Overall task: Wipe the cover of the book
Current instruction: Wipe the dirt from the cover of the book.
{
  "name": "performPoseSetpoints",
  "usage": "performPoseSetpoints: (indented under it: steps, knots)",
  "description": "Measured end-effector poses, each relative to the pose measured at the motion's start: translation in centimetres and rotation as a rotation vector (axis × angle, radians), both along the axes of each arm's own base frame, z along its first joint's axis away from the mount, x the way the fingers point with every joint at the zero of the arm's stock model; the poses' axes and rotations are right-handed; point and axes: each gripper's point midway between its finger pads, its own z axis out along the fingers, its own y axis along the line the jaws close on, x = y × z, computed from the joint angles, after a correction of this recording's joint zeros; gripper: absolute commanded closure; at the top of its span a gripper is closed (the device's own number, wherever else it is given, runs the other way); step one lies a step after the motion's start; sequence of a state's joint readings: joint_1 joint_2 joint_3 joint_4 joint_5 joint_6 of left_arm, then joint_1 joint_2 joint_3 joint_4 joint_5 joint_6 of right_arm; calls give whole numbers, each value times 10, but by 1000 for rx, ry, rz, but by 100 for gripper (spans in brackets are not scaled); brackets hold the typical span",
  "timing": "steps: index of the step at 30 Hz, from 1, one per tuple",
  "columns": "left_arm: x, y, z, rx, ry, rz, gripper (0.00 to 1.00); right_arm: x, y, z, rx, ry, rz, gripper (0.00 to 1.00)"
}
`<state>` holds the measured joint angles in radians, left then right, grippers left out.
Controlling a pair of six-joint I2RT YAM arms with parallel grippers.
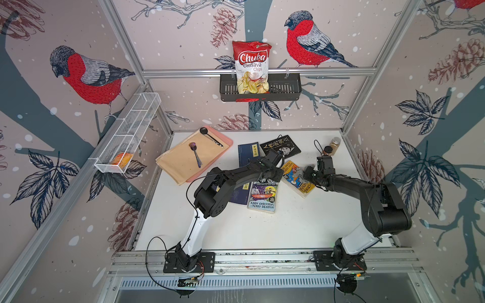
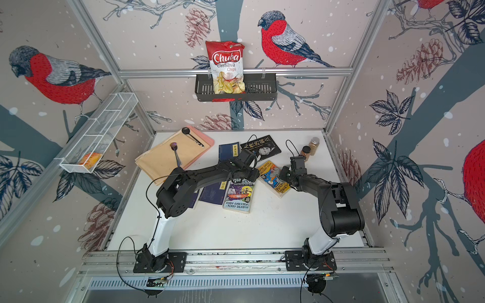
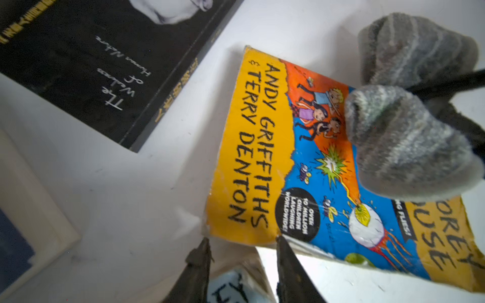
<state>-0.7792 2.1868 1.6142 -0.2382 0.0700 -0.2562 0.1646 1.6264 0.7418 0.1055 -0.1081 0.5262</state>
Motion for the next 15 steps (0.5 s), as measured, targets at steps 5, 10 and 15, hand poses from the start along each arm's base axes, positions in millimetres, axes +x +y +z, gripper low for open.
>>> performPoseSetpoints:
  steps: [5, 10, 15]
  knots:
    - [16, 5, -13, 6, 15, 34, 50, -12, -5, -3, -10, -11, -10, 82]
    - [24, -5, -13, -23, 19, 20, 51, -26, -5, -3, 4, -22, -12, 82]
    - [19, -15, -13, -62, 47, -22, 54, -46, 10, -1, 27, -17, 21, 81]
